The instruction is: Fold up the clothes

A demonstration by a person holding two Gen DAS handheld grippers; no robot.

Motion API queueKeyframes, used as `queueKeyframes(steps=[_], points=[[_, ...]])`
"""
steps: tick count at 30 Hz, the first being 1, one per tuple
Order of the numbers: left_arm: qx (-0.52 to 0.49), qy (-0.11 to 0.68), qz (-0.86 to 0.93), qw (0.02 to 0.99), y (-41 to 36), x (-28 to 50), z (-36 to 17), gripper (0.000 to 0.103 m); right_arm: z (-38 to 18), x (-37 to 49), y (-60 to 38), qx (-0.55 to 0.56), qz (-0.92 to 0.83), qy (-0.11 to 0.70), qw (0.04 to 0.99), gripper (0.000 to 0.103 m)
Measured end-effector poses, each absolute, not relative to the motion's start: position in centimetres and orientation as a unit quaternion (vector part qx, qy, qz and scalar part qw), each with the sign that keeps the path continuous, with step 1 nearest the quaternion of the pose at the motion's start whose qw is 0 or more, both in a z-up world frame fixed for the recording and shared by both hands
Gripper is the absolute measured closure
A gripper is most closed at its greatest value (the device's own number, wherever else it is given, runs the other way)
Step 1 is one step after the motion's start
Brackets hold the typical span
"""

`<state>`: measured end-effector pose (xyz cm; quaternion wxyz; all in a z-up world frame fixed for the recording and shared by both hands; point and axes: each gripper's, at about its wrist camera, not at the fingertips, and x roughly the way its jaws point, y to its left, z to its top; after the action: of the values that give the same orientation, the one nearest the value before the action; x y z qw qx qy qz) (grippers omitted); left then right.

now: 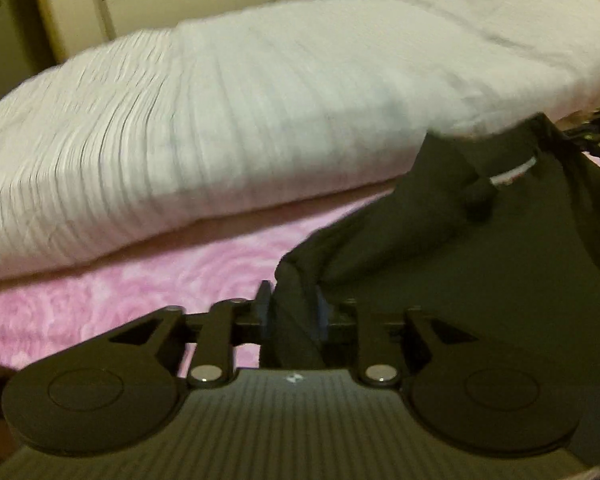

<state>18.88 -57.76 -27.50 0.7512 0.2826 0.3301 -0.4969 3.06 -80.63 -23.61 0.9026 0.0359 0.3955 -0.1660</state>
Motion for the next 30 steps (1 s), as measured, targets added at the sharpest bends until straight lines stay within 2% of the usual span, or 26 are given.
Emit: queueKeyframes(steps=[1, 3, 4, 6, 15, 20, 24, 27, 30], points=[[0.282, 0.330, -0.491, 0.755, -57.7, 18.7, -27.9, 0.077, -24.1, 3.4, -80.5, 0.033, -0.180, 0.397, 0.899, 0.080], [0.272, 0.330, -0.490, 0.760, -56.8, 17.8, -28.3, 0.073, -24.4, 2.2, -80.0, 0.048, -0.203, 0.375, 0.903, 0.069], [0.270, 0.330, -0.488, 0.762, -56.4, 17.2, -28.4, 0.071, -24.5, 1.1, -79.7, 0.060, -0.211, 0.365, 0.905, 0.064], [0.273, 0.327, -0.490, 0.760, -55.6, 15.4, -28.8, 0.071, -25.0, -1.8, -79.0, 0.085, -0.222, 0.362, 0.901, 0.062], [0.278, 0.339, -0.558, 0.705, -56.0, 4.5, -29.2, 0.070, -30.4, -21.7, -76.7, 0.207, -0.348, 0.452, 0.795, 0.060], [0.279, 0.332, -0.608, 0.665, -59.4, -2.7, -28.7, 0.070, -29.5, -31.8, -75.2, 0.250, -0.421, 0.461, 0.740, 0.060], [0.282, 0.325, -0.642, 0.635, -62.2, -8.6, -28.0, 0.069, -28.8, -35.7, -74.0, 0.255, -0.453, 0.487, 0.702, 0.060], [0.291, 0.315, -0.668, 0.608, -64.1, -13.1, -27.7, 0.066, -28.3, -38.5, -73.7, 0.292, -0.491, 0.478, 0.667, 0.059], [0.312, 0.296, -0.695, 0.576, -65.6, -17.7, -27.6, 0.062, -27.0, -39.8, -73.6, 0.293, -0.495, 0.456, 0.679, 0.058]])
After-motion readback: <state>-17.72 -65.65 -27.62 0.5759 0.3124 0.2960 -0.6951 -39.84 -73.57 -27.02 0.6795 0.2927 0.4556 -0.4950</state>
